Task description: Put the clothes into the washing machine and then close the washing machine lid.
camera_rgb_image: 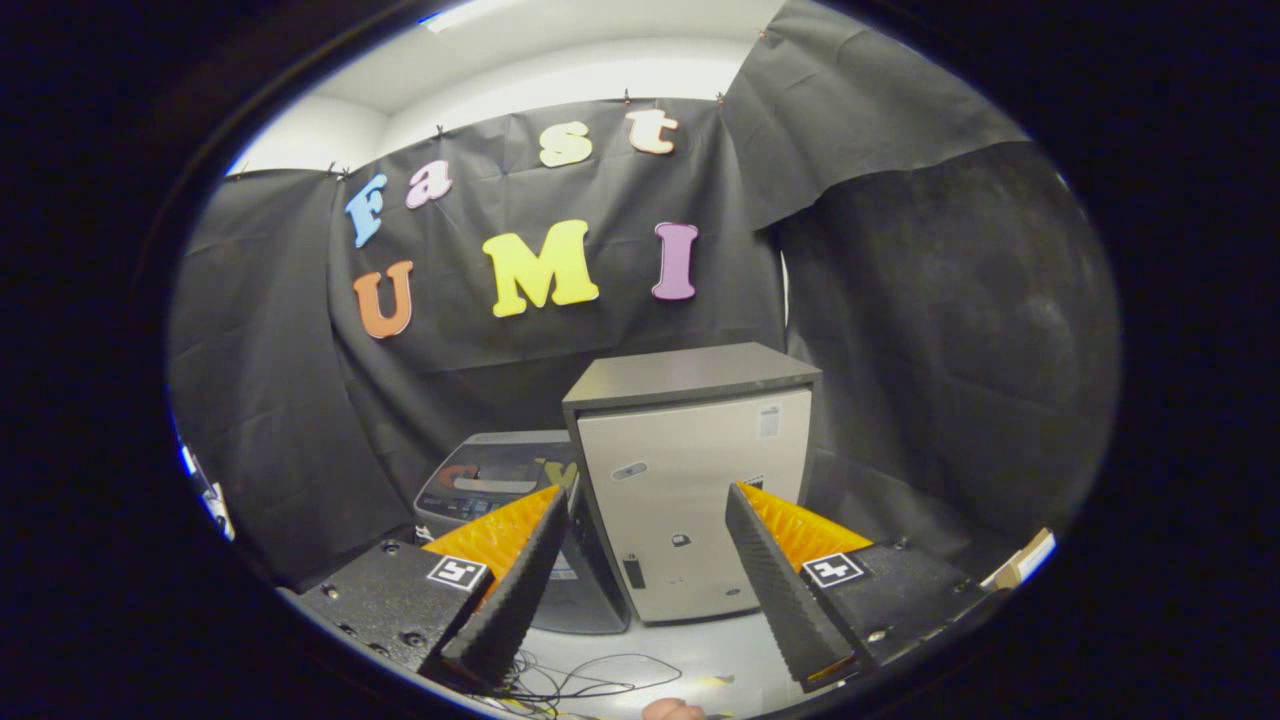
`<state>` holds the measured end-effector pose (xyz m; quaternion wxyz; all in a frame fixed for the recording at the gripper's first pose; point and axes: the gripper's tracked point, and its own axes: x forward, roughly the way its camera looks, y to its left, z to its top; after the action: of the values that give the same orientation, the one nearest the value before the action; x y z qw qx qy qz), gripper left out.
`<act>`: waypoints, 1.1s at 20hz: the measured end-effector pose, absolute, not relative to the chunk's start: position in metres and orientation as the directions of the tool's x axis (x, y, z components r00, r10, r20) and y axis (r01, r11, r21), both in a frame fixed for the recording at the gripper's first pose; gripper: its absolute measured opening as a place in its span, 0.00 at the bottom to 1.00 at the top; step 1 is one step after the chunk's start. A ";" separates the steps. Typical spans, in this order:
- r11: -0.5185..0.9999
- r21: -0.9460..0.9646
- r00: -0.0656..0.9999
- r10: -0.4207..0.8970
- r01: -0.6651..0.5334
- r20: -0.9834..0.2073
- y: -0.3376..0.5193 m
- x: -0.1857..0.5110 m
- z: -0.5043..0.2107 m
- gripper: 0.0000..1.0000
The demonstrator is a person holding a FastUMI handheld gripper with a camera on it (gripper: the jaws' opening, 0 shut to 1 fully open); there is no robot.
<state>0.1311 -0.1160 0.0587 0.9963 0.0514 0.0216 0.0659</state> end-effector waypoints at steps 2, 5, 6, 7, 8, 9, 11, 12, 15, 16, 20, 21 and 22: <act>0.987 0.093 0.990 0.136 -0.133 -0.032 -0.119 0.130 0.058 1.00; 0.986 0.083 0.988 0.149 -0.146 -0.029 -0.121 0.124 0.057 1.00; 0.985 0.078 0.988 0.156 -0.153 -0.023 -0.124 0.119 0.052 0.99; 0.985 0.072 0.987 0.159 -0.157 -0.022 -0.126 0.116 0.051 1.00; 0.984 0.069 0.986 0.164 -0.162 -0.025 -0.128 0.116 0.049 1.00; 0.984 0.066 0.985 0.168 -0.166 -0.025 -0.128 0.115 0.050 1.00; 0.983 0.063 0.984 0.175 -0.174 -0.018 -0.128 0.116 0.054 1.00; 0.982 0.064 0.983 0.180 -0.179 -0.019 -0.128 0.118 0.054 0.99; 0.981 0.068 0.982 0.186 -0.184 -0.021 -0.129 0.119 0.056 1.00; 0.980 0.064 0.982 0.189 -0.187 -0.020 -0.130 0.119 0.057 1.00; 0.979 0.051 0.979 0.200 -0.199 -0.024 -0.132 0.117 0.054 1.00; 0.978 0.053 0.979 0.204 -0.203 -0.026 -0.132 0.117 0.055 1.00; 0.977 0.055 0.978 0.207 -0.205 -0.025 -0.130 0.119 0.056 1.00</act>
<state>0.1188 -0.1303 0.0563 0.9941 0.0262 0.0155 0.1037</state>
